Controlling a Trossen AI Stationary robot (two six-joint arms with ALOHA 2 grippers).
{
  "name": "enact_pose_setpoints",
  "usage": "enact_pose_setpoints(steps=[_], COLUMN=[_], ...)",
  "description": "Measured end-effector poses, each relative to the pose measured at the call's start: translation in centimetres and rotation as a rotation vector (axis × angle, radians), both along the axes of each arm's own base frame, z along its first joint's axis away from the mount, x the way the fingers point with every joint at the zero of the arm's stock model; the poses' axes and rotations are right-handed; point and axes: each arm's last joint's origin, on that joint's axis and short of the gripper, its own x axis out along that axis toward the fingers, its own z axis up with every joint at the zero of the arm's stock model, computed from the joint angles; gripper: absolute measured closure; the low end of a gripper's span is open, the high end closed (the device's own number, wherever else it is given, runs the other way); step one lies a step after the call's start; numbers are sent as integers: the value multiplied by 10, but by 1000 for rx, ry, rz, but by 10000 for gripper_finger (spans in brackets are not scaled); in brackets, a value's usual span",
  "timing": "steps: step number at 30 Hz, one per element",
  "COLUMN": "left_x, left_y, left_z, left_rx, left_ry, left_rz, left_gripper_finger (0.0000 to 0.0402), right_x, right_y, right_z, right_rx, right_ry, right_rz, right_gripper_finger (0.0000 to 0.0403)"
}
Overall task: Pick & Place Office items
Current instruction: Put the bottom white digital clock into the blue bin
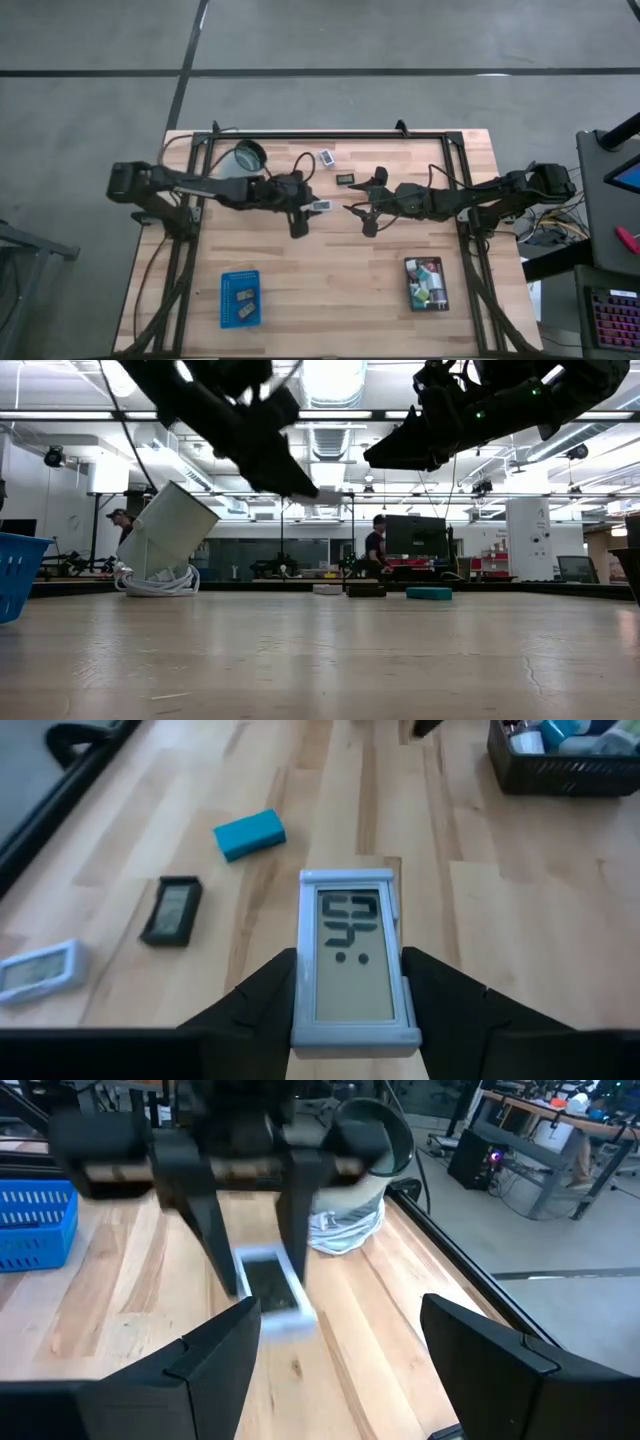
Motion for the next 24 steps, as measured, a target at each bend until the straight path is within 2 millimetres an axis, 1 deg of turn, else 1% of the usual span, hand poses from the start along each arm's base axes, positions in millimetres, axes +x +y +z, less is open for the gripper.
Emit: enact_pose_setpoints(steps=[6,12,18,24], left_x=[-25,-49,-72,-94], left_y=[-30,-62,-91,-113], left_z=[27,44,50,47], left_rx=[37,96,88,15], left_ry=[18,-5,-25,-21], left_rz=[80,190,283,390], left_gripper_finger=[235,235,233,232], right_x=[0,0,0,0], right_y=[0,0,0,0], right_z=[0,0,0,0], right_rx=[0,0,0,0], right_ry=[0,0,1,1], right_rz=[0,0,0,0], right_gripper_finger=[129,129,129,129])
